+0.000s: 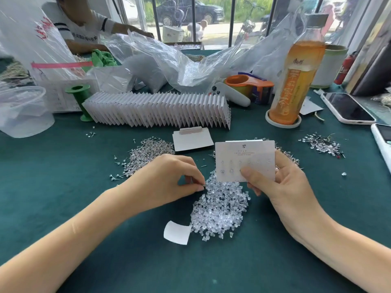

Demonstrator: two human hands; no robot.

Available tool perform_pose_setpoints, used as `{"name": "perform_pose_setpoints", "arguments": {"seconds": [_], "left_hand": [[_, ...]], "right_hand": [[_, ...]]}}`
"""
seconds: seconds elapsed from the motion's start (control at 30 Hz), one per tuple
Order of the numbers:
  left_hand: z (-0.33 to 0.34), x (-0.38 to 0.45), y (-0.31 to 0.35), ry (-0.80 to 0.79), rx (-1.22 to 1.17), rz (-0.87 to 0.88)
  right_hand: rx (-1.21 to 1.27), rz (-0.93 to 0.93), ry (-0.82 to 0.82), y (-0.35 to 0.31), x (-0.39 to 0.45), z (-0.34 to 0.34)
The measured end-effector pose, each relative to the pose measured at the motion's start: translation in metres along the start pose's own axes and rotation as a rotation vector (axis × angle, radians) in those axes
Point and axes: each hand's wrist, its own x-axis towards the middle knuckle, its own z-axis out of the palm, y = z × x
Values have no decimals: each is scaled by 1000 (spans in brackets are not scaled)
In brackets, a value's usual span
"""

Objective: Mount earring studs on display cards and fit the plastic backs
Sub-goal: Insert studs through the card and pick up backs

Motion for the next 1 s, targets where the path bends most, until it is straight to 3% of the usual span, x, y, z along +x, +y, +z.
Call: {"name": "perform_pose_setpoints", "arguments": {"seconds": [0.27,0.43,1.0], "left_hand": [[1,3,-3,58,-146,-63],[-3,3,-5,68,-324,-167],[-8,2,-15,52,-66,-155]], "right_hand": [[-15,-80,-8,-5,-2,2],[-149,-192,-31,-8,-11,5],[-210,-254,-41,-6,-14,7]]}}
